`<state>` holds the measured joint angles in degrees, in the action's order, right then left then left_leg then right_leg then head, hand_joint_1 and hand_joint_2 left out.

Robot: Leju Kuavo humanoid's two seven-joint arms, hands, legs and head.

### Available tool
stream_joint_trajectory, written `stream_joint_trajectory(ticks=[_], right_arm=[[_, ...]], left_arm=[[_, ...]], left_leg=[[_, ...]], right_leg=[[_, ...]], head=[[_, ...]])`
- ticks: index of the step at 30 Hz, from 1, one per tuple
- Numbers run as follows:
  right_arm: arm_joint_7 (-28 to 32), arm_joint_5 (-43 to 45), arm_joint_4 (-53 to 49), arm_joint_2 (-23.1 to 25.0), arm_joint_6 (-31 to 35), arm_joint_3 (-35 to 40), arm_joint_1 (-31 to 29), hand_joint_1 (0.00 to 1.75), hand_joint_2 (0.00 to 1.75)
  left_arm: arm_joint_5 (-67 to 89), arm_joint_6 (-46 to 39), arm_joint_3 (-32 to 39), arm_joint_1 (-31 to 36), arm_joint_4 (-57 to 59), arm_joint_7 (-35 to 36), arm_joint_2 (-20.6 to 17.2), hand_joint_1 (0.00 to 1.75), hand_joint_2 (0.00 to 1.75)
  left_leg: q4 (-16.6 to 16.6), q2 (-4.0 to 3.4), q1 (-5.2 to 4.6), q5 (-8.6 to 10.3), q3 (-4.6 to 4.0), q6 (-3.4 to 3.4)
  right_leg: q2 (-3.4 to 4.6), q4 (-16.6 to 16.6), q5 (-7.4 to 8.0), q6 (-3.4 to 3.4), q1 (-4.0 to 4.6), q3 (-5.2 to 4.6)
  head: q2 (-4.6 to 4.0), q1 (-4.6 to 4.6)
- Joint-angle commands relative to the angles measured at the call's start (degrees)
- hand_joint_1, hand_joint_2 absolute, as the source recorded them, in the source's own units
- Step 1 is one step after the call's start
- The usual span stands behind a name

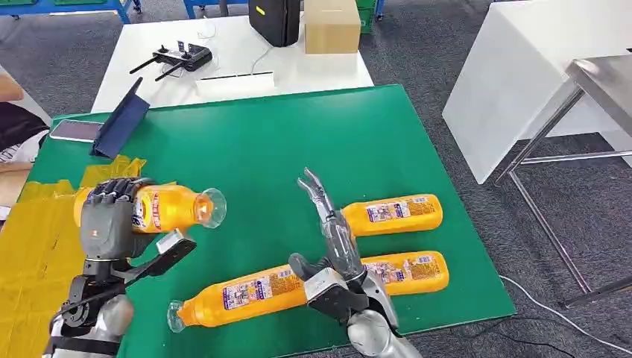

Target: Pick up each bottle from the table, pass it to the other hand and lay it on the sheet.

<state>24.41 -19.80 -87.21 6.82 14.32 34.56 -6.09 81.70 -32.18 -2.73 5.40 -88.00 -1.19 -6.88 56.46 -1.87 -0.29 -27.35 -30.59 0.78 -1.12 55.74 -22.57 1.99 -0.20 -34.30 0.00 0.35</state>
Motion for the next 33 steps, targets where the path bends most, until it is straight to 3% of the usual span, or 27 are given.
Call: stream_joint_trajectory(ticks=[1, 5, 6, 8, 15, 21, 22, 23, 33], right_arm=[[-1.49, -0.79, -0.67, -1.5, -0.85, -2.04, -0.82, 0.0, 0.0], [-1.67, -0.99, -0.42, -1.49, -1.14, -1.93, -0.94, 0.0, 0.0], [-2.05, -1.45, -0.1, -1.26, -1.18, -1.92, -1.1, 0.0, 1.75], [-2.16, -1.8, 0.29, -0.92, -1.29, -1.85, -1.31, 0.0, 1.75], [-2.22, -2.1, 0.29, -1.04, -1.33, -1.75, -1.35, 0.0, 1.75], [-3.45, -4.41, 1.84, -0.21, -1.04, -0.86, -2.15, 0.0, 1.75], [-3.67, -4.63, 2.18, -0.16, -1.06, -0.75, -2.21, 0.0, 1.75], [-3.8, -4.76, 2.52, -0.14, -1.08, -0.61, -2.23, 0.0, 1.75], [-4.57, -5.26, 4.66, -0.09, -1.18, -0.53, -2.17, 0.0, 1.75]], left_arm=[[5.42, 4.03, -2.0, 7.87, 20.13, 4.49, -7.41, 1.75, 1.75], [6.69, 5.72, -2.4, 8.32, 21.03, 5.65, -7.75, 1.75, 1.75], [7.56, 10.09, -2.37, 9.51, 24.09, 7.25, -8.11, 1.75, 1.75], [7.07, 8.71, -2.81, 12.16, 30.67, 7.8, -8.59, 1.75, 1.75], [7.29, 9.15, -2.57, 12.81, 32.29, 8.37, -8.35, 1.75, 1.75], [6.6, 6.94, 2.39, 19.33, 46.79, 13.99, -6.53, 1.75, 1.75], [6.83, 5.97, 3.15, 19.78, 47.77, 14.49, -6.34, 0.37, 1.75], [6.98, 4.97, 3.74, 19.82, 48.02, 14.76, -6.13, 0.0, 1.75], [5.07, 5.85, 6.66, 19.31, 48.23, 13.29, -4.65, 0.0, 1.75]], left_leg=[[-0.08, 0.32, 0.07, 0.01, 0.21, -0.08], [-0.03, 0.26, 0.09, 0.03, 0.1, -0.11], [-0.03, 0.23, 0.07, 0.04, 0.08, -0.1], [-0.04, 0.26, 0.07, 0.06, 0.08, -0.11], [-0.02, 0.35, 0.08, 0.04, 0.09, -0.13], [-0.04, 0.28, 0.06, 0.06, 0.07, -0.12], [-0.03, 0.29, 0.09, 0.04, 0.11, -0.14], [-0.03, 0.26, 0.06, 0.05, 0.06, -0.12], [-0.05, 0.22, 0.06, 0.04, 0.11, -0.11]], right_leg=[[-0.11, -0.06, -0.07, -0.04, 0.04, 0.26], [-0.04, -0.04, -0.04, -0.01, 0.07, 0.18], [-0.04, -0.03, -0.04, 0.0, 0.05, 0.15], [-0.07, -0.03, -0.03, -0.01, 0.05, 0.16], [-0.11, -0.03, -0.06, -0.04, 0.05, 0.2], [-0.09, -0.02, -0.03, -0.02, 0.03, 0.16], [-0.05, -0.03, -0.03, -0.04, 0.05, 0.21], [-0.07, -0.02, -0.02, -0.02, 0.03, 0.15], [-0.01, -0.05, -0.01, -0.01, 0.02, 0.21]], head=[[0.0, 0.04], [0.0, 0.02], [0.0, 0.06], [0.0, 0.04], [0.0, 0.04], [0.0, 0.07], [0.0, 0.02], [0.0, 0.07], [0.0, 0.07]])
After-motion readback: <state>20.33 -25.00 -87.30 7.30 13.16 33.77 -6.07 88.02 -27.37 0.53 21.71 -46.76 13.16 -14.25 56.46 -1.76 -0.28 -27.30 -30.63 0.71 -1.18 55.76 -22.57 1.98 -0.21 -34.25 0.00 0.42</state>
